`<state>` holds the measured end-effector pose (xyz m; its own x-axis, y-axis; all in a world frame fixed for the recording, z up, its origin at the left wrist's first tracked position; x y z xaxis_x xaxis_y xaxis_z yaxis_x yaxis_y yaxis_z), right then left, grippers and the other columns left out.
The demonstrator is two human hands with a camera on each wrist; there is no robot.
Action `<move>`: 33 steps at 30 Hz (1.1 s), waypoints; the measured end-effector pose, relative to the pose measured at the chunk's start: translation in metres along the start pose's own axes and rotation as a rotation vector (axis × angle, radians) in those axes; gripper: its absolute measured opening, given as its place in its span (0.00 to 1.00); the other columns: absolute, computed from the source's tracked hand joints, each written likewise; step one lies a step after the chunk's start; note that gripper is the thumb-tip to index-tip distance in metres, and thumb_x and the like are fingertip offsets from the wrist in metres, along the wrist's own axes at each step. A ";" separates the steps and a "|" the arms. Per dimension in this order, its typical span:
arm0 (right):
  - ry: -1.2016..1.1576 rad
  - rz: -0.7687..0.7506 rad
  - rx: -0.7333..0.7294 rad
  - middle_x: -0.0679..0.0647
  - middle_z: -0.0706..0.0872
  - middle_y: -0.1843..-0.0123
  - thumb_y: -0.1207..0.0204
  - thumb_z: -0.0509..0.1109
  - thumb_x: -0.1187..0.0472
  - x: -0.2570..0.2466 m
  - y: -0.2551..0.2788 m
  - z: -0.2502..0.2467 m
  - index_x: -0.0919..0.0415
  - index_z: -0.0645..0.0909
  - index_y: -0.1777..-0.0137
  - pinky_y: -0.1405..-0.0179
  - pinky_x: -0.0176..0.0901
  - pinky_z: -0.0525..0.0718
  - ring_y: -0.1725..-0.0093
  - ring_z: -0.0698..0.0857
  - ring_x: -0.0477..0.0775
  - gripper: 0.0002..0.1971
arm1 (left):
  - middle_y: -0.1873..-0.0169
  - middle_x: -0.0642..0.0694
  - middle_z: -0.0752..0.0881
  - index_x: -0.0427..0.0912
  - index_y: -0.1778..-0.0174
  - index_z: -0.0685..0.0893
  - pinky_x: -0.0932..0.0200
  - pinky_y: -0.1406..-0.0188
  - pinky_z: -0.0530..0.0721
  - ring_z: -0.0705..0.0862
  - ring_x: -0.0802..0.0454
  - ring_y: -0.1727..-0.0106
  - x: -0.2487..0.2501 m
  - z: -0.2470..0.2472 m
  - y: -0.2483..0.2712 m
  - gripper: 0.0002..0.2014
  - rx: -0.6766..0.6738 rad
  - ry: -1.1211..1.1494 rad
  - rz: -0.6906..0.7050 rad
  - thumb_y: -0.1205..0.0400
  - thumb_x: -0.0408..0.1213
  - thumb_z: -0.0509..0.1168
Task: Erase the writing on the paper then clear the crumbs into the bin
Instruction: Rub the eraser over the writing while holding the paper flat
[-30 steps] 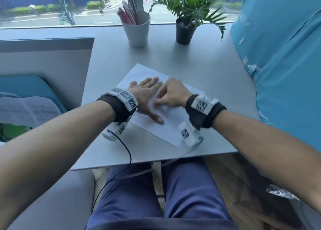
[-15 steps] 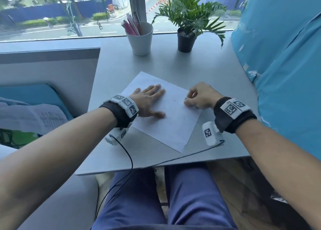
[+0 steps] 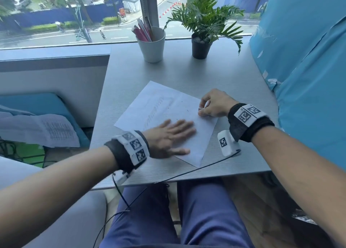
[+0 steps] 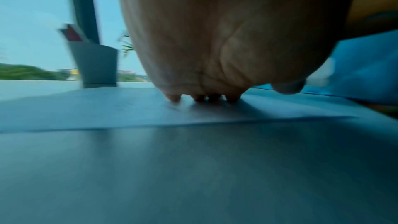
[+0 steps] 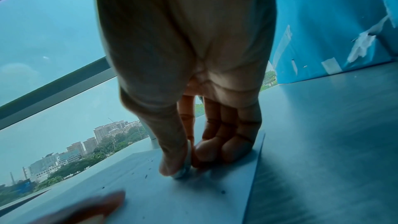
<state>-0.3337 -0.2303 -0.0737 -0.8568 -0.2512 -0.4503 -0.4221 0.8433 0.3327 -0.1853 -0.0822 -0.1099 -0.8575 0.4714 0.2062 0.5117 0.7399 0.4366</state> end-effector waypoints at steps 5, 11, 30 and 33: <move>-0.022 0.020 -0.004 0.53 0.89 0.54 0.33 0.82 0.57 0.001 0.000 0.000 0.55 0.90 0.57 0.61 0.35 0.76 0.55 0.85 0.51 0.06 | 0.14 0.46 0.34 0.45 0.14 0.34 0.44 0.15 0.33 0.33 0.51 0.14 -0.033 -0.023 0.000 0.50 0.059 -0.131 -0.181 0.23 0.76 0.37; -0.030 0.015 0.003 0.53 0.83 0.51 0.32 0.82 0.56 0.002 -0.002 0.001 0.53 0.89 0.59 0.53 0.37 0.75 0.51 0.81 0.52 0.06 | 0.15 0.53 0.34 0.52 0.13 0.37 0.45 0.16 0.34 0.33 0.55 0.14 -0.009 -0.016 -0.017 0.41 0.009 0.020 0.103 0.17 0.68 0.44; 0.083 -0.095 0.098 0.51 0.86 0.58 0.32 0.79 0.61 -0.031 0.001 0.002 0.60 0.89 0.56 0.54 0.39 0.81 0.52 0.84 0.51 0.06 | 0.16 0.56 0.28 0.67 0.16 0.35 0.31 0.21 0.29 0.26 0.51 0.17 -0.081 -0.011 0.015 0.67 0.054 0.232 -0.333 0.42 0.77 0.73; 0.030 -0.151 0.107 0.55 0.88 0.55 0.31 0.79 0.61 -0.050 -0.004 0.005 0.62 0.90 0.56 0.49 0.45 0.86 0.54 0.85 0.53 0.07 | 0.16 0.56 0.27 0.68 0.16 0.34 0.29 0.21 0.29 0.25 0.51 0.17 -0.081 -0.014 0.014 0.68 0.027 0.250 -0.351 0.42 0.76 0.74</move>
<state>-0.2879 -0.2185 -0.0564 -0.7952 -0.3918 -0.4627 -0.5141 0.8403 0.1721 -0.1099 -0.1166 -0.1087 -0.9647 0.0608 0.2561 0.1852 0.8484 0.4960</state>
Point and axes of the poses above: each hand's wrist, its own y-axis away from the middle knuckle, its own z-axis out of the palm, x = y × z, the point moved 4 cm from there along -y, towards the middle knuckle
